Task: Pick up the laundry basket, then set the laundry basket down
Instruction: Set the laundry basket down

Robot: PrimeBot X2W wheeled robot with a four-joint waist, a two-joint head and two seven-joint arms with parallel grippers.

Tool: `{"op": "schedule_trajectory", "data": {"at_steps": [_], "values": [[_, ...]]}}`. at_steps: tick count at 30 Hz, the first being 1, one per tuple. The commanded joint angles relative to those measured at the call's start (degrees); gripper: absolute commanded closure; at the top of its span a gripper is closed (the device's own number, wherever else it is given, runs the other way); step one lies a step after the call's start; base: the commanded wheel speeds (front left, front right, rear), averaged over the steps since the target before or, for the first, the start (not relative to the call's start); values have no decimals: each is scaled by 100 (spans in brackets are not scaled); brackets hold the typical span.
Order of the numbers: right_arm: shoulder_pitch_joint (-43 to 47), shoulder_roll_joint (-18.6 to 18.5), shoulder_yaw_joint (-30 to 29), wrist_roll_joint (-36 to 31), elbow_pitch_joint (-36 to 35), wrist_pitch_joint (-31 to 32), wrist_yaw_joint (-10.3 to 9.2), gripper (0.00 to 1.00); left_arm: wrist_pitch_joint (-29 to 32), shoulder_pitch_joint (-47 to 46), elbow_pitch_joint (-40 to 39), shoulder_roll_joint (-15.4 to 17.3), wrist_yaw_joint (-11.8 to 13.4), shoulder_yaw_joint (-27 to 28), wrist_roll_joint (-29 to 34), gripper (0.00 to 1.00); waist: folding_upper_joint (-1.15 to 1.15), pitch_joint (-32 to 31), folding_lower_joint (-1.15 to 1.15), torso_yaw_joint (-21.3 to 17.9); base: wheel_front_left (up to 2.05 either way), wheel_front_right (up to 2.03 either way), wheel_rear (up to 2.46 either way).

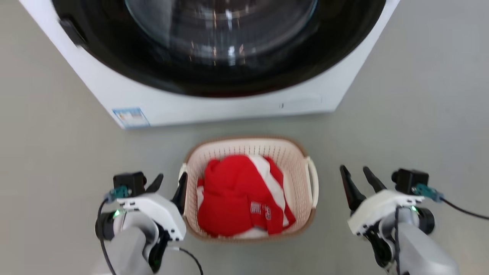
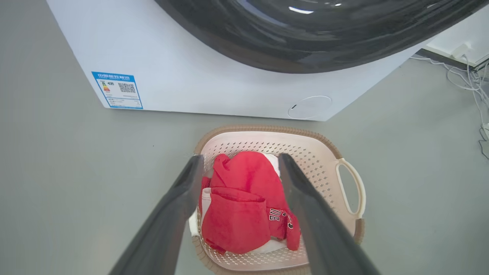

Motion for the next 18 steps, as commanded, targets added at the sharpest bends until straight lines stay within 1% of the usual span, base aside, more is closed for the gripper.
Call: {"op": "schedule_trajectory", "data": {"at_steps": [1,8,9,14,18], "values": [[268,-64,20,-131,-206,-38,41,0,-36,174,-210,104,-33,205,66,0,0,-600,0,37,0,0,0],[880,-137,-372,-317,-775,-38,41,0,-36,767,-818,131,-33,439,204,0,0,-1232,0,105,0,0,0],[880,-137,-372,-317,-775,-38,41,0,-36,767,-818,131,-33,439,204,0,0,-1232,0,105,0,0,0],[1219,-170,-703,-663,-1258,-38,41,0,-36,1167,-1323,160,-34,650,374,0,0,-1531,0,106,0,0,0],[1458,-164,-985,-934,-1683,-38,41,0,-36,1409,-1761,149,-34,789,542,0,0,-1638,0,110,0,0,0]]}}
